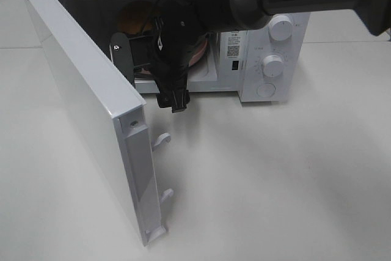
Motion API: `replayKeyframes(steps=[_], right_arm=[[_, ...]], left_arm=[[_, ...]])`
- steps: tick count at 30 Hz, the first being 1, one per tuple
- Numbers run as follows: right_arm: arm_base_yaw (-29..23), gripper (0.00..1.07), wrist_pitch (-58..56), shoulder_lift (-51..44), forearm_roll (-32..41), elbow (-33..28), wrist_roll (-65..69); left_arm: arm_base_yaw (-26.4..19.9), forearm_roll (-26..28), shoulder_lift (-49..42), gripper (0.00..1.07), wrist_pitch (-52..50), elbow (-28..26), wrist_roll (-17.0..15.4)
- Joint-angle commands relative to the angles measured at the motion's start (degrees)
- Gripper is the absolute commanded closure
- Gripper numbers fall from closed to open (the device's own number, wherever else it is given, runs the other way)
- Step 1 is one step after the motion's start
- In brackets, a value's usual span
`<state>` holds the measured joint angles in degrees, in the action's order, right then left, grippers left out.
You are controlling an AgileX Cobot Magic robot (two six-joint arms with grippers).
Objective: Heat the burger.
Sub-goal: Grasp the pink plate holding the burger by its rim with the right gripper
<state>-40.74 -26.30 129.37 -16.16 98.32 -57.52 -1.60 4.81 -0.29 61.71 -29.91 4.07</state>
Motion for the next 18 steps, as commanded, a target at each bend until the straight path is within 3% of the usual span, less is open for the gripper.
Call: replayKeyframes(steps=[1,8,13,15,16,18], right_arm=[[0.1,0.24,0.5,1.9,1.1,2.1,0.6],[0.1,0.27,0.6,4.6,3.7,3.4,0.6],[0.1,0.36,0.5,4.8,5.2,3.4,0.6],[0.1,0.48,0.3,4.8,5.3,3.4,0.6],[0.1,0.48,0.3,4.8,5.3,3.4,0.6],[0.1,0.67,-0.2,4.8,5.9,3.4,0.6]], left_arm=[[-0.1,-0.1,-0.2,0.07,-0.3,0.2,-0.3],[-0.1,-0.4,-0.2,0.07,-0.3,0.2,-0.3],[-0.1,-0.5,-0.2,0.07,-0.3,0.2,-0.3],[-0.1,-0.5,-0.2,0.07,-0.3,0.2,-0.3],[-0.1,-0.5,-0.2,0.07,-0.3,0.2,-0.3],[-0.1,-0.5,-0.2,0.07,-0.3,0.2,-0.3]])
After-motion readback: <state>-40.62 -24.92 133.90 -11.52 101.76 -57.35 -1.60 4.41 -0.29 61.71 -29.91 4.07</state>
